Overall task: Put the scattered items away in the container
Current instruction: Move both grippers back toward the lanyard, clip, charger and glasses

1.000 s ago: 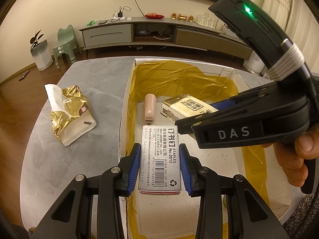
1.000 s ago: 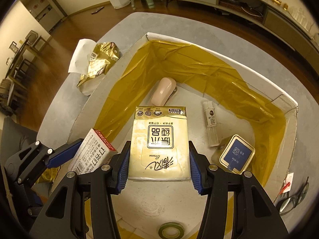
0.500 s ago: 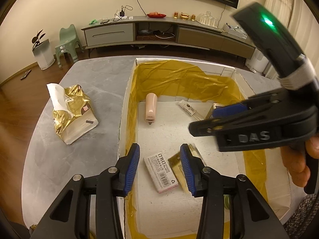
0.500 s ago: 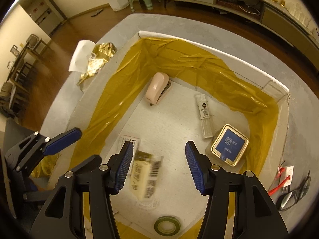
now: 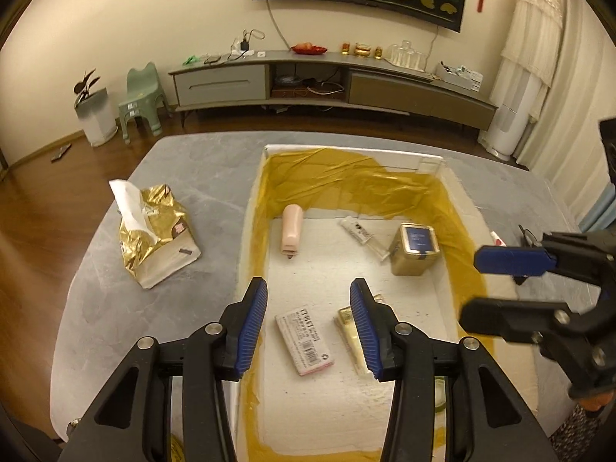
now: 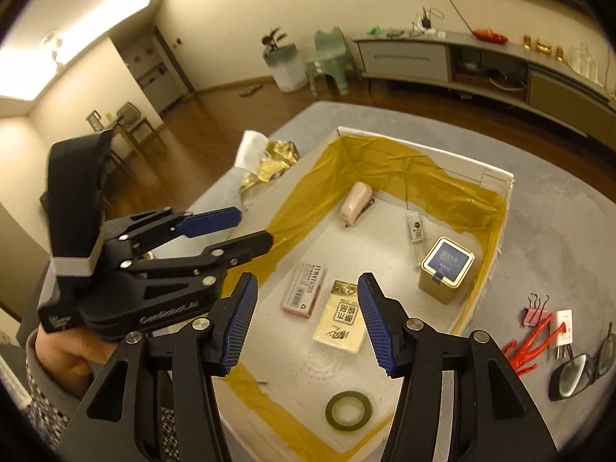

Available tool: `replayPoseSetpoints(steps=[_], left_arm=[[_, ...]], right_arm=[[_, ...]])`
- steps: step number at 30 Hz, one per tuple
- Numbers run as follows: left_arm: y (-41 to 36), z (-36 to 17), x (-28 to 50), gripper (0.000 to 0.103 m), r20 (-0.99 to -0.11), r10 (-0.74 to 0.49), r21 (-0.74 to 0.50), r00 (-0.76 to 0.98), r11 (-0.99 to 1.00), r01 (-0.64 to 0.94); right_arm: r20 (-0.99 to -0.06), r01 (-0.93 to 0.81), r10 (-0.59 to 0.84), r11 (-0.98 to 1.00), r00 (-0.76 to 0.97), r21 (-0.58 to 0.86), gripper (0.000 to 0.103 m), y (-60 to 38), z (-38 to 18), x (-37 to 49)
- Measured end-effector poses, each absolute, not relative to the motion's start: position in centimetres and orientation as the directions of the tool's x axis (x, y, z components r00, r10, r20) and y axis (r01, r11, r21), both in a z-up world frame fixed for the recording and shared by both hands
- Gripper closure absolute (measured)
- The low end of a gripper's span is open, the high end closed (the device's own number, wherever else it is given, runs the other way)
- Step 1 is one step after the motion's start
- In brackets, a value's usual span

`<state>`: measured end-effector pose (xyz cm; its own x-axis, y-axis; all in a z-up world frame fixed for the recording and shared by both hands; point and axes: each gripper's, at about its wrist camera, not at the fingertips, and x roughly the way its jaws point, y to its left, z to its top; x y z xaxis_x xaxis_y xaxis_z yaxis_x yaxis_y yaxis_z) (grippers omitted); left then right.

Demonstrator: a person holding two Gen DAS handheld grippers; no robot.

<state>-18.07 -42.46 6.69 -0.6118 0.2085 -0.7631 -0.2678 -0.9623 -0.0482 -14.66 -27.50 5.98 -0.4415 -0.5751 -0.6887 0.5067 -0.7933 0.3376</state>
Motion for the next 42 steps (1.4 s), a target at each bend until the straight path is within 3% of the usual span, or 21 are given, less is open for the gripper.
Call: replayPoseSetpoints(steps=[13,17,32,42], left_arm=[[-37.5,11.4,-13.7,0.056,-0.686,0.218,0.015,-0.694,-0.950,-0.313],[-35.2,12.7,-12.0,0.051,-0.659,0.249,0.025,-0.710,-0.936,-0.351],[-25.5,11.7,-9.8,0.051,-0.686,0.327,0.059,-0.650,-0.865,-0.498],[-18.7,8.7,-10.1,0.042,-0.740,0.334,0.064,-0.583,-0.829,-0.556]], right_arm=[[-0.573,0.518,-0.660,-0.746,-0.487,0.419,0.046,-21.2,8.1,-8.5],[-0.557,0.524,-0.664,-0.743,-0.499,0.416,0.046,-18.9,8.9,-6.5],[-0.609,0.443,-0.603,-0.796,-0.515,0.413,0.046,-12.0,7.0,-1.5],[-0.665,0.338,-0.515,-0.857,-0.541,0.388,0.046,-7.2,4.7,-1.9]])
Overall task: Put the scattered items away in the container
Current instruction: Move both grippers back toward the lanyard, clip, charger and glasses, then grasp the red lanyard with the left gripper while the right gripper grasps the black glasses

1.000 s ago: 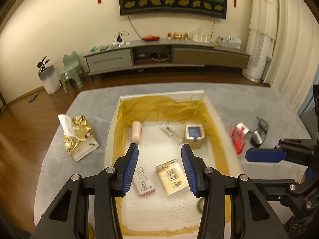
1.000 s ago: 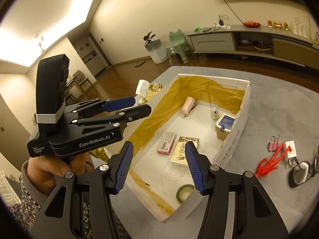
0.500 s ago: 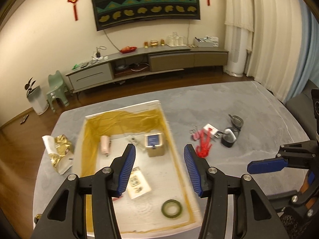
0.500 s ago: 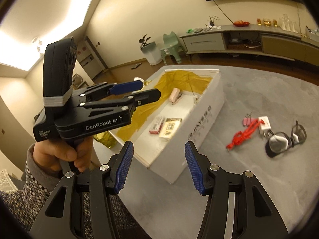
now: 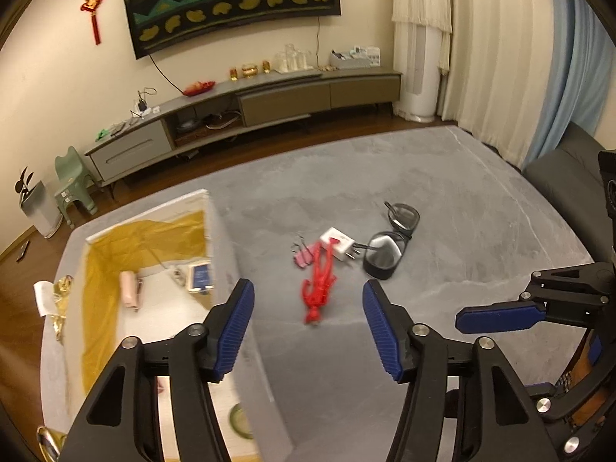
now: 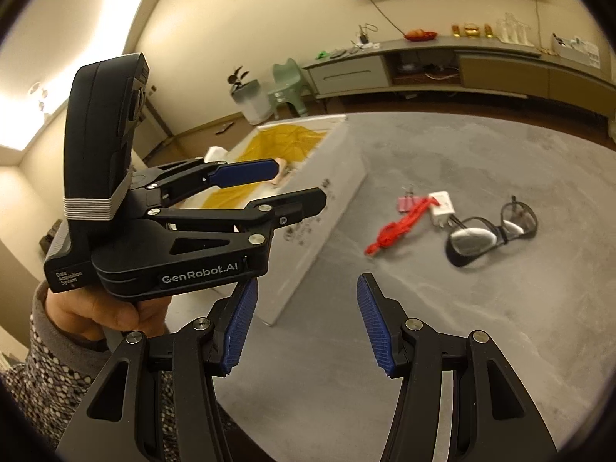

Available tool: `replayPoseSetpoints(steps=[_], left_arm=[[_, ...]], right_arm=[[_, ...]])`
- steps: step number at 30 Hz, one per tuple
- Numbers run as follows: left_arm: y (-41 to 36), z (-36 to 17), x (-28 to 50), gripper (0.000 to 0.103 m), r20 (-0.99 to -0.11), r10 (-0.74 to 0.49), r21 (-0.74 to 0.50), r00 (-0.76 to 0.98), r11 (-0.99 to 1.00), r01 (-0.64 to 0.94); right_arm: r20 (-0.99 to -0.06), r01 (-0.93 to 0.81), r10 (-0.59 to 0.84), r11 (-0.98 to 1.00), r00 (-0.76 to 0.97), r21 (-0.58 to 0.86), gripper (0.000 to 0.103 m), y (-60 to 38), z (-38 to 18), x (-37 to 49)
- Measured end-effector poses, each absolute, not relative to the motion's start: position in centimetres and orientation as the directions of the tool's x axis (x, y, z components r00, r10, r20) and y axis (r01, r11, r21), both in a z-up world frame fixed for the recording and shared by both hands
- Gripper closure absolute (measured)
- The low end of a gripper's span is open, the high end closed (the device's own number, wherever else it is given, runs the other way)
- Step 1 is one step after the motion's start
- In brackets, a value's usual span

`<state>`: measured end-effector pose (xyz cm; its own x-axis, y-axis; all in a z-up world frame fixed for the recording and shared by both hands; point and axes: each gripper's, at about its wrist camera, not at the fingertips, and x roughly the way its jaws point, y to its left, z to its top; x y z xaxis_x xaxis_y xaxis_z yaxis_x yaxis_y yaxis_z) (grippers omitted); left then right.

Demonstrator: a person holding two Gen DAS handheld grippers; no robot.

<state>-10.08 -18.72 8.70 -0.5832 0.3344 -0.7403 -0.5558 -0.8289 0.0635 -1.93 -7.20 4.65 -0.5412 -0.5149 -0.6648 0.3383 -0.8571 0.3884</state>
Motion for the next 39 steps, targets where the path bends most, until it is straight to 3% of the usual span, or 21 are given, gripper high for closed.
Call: replayPoseSetpoints(steps=[11,28,39], left_arm=[[-14.6,3.6,-12.7,0.035,-0.798,0.270,0.071,-0.539,-0.846,-0.528],[-12.4,-2.0,-16.8,0.032,-0.839,0.237,0.010,-0.489,-0.893,-0.450],[-13.0,-4.1,-19.2,0.032,-0.852,0.236,-0.050,-0.468,-0.925,-0.376]], right_arm=[[-0.735,0.129,-0.413,-0.902,-0.537,0.412,0.046,-0.7,-0.1,-5.6],[-0.712,-0.173,-0.473,-0.758,-0.519,0.629,0.045,7.1,-6.5,-12.0],[-0.774,-0.220,-0.393,-0.805,-0.497,0.551,0.045,6.5,-7.7,-16.7]])
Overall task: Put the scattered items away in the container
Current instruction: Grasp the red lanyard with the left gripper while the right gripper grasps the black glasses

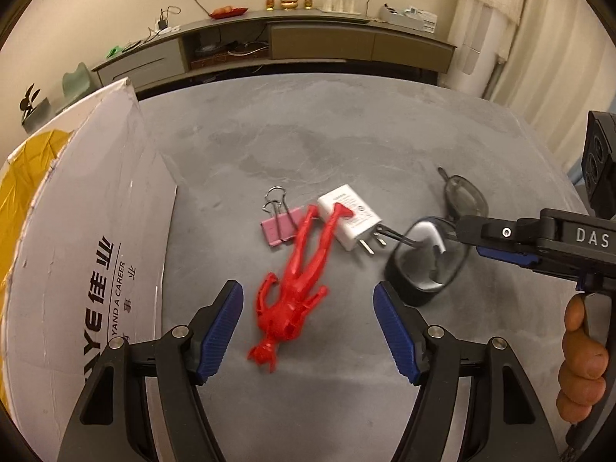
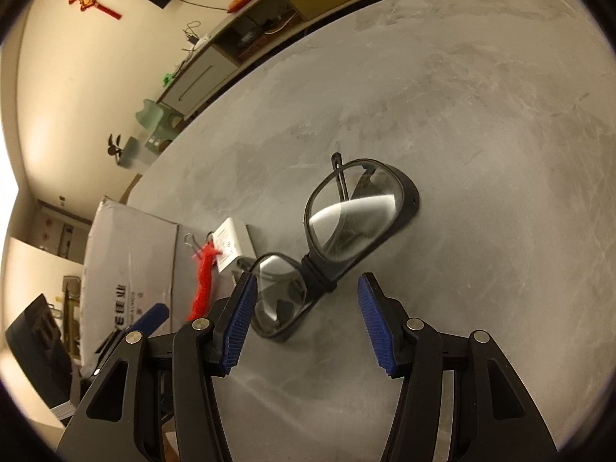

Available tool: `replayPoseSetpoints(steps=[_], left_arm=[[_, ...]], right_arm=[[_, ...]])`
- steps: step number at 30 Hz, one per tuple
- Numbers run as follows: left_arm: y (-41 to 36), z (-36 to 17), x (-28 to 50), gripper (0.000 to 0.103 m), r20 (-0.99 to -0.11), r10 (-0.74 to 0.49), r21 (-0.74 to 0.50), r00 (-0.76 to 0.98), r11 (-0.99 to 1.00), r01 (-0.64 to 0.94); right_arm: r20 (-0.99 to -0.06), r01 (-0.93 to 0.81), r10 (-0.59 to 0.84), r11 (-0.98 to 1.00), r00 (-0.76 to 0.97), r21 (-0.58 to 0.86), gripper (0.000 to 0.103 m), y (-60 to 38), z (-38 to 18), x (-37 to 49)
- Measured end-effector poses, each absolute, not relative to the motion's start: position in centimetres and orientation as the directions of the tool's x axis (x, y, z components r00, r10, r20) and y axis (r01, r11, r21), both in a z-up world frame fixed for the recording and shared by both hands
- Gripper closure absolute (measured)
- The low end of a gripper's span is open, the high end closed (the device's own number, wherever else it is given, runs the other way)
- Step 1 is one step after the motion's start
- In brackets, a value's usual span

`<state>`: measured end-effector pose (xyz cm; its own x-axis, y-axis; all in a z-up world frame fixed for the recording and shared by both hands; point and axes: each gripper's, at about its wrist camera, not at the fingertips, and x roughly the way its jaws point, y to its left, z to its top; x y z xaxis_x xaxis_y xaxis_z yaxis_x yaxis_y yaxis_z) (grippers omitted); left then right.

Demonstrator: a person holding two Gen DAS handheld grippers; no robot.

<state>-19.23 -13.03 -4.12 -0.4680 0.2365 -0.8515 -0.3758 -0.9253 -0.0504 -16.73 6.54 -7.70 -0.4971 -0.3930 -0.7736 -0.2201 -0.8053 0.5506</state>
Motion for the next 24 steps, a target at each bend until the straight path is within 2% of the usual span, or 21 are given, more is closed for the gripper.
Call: replayPoseSetpoints(steps=[8,9,13,14,15,16,17,18,20,24], left_arm=[[-13.2,-7.1,-20.9,0.032,-0.879,0.191,-0.024,-0.436,-0.932,-0.361],[-13.4,-7.3,-21.2,0.027,-0.875,0.195,-0.030,-0.442,-0.935,-0.353],[-13.6,-7.5,-21.6,0.026,-0.860,0.213,-0.042,-0.463,-0.935,-0.353],[-13.5,-7.5,-21.5,0.030,-0.855,0.229,-0.051,-0.465,-0.930,-0.364],[-13.3,-7.4,-21.4,0.044,-0.849,0.238,-0.051,-0.472,-0.925,-0.376],[-13.2,-7.3,-21.4,0.052,-0.845,0.237,-0.040,-0.480,-0.922,-0.386],[-13.1,-7.3,-21.4,0.066,-0.844,0.236,-0.034,-0.482,-0.920,-0.392],[-13.1,-7.2,-21.4,0.079,-0.844,0.240,-0.038,-0.479,-0.919,-0.393],[-13.2,-7.2,-21.5,0.086,-0.846,0.253,-0.054,-0.469,-0.917,-0.396],[-13.6,-6.8,-21.2,0.087,-0.843,0.268,-0.066,-0.467,-0.912,-0.405]], right_arm=[[-0.801,-0.205,-0.318,-0.858,-0.507,0.471,0.044,4.7,-8.0,-18.7],[-0.803,-0.189,-0.307,-0.871,-0.510,0.453,0.044,4.5,-8.0,-18.7],[-0.810,-0.138,-0.277,-0.907,-0.517,0.398,0.048,3.9,-7.9,-18.5],[-0.807,-0.130,-0.283,-0.907,-0.518,0.402,0.053,3.9,-7.9,-18.5],[-0.805,-0.127,-0.287,-0.905,-0.519,0.405,0.056,4.0,-7.8,-18.5],[-0.803,-0.125,-0.287,-0.905,-0.523,0.405,0.062,4.1,-7.7,-18.5],[-0.799,-0.122,-0.286,-0.906,-0.529,0.406,0.071,4.1,-7.5,-18.4],[-0.795,-0.119,-0.287,-0.905,-0.535,0.407,0.073,4.1,-7.3,-18.5],[-0.790,-0.116,-0.296,-0.902,-0.537,0.417,0.078,4.1,-7.0,-18.5],[-0.784,-0.112,-0.314,-0.893,-0.535,0.435,0.080,4.1,-6.8,-18.3]])
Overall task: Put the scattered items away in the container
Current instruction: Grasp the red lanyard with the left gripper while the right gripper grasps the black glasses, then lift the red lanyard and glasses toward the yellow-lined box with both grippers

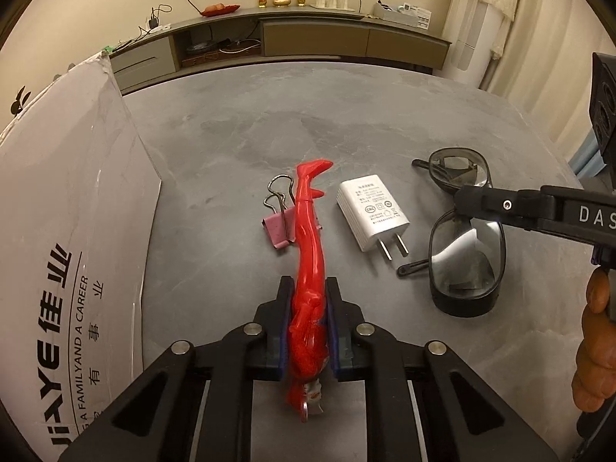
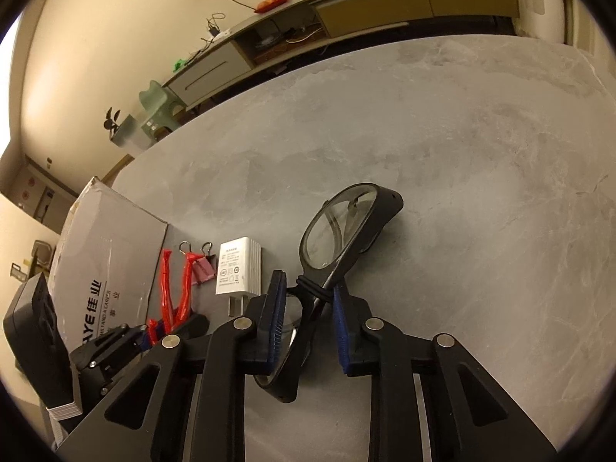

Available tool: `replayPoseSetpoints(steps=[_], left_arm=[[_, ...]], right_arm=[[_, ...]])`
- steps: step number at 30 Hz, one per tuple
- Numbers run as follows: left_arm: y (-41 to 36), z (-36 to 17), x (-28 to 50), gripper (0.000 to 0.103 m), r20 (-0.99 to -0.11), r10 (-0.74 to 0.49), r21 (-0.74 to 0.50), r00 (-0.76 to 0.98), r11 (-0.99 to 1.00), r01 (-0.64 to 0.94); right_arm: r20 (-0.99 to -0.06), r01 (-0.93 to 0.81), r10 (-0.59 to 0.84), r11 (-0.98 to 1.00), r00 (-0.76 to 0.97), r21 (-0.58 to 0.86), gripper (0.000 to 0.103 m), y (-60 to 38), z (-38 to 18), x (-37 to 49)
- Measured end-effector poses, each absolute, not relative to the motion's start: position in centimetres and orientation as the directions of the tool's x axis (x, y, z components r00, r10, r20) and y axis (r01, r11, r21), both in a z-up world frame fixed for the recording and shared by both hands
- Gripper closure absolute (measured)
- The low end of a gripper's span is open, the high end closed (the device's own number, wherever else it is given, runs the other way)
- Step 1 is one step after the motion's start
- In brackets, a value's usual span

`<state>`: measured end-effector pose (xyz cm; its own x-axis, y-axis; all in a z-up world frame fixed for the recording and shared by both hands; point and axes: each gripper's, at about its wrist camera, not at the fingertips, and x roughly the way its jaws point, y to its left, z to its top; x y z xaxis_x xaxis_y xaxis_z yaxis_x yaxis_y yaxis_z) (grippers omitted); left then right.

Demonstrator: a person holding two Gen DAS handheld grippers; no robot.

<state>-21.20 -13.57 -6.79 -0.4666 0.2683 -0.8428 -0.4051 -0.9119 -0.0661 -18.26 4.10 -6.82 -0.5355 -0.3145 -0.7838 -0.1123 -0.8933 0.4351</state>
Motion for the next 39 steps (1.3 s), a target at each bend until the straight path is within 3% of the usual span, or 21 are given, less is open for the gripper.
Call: replayPoseSetpoints(steps=[11,39], left_arm=[[-14.5,-3.6,-20.3,0.087,-0.801,0.346,-0.140,-0.489,-0.901,-0.410],[-18.7,2.8,-15.0,0.087,-0.702,0.465,-0.217,-0.540,-0.861,-0.459]], right_arm=[[-0.757,-0.076,-0.346,-0.885,-0.554,0.460,0.085,3.1,-5.1,-17.1],[-0.686,0.088,-0.375,-0.906,-0.623,0.415,0.086,-2.0,1.1,-10.6]])
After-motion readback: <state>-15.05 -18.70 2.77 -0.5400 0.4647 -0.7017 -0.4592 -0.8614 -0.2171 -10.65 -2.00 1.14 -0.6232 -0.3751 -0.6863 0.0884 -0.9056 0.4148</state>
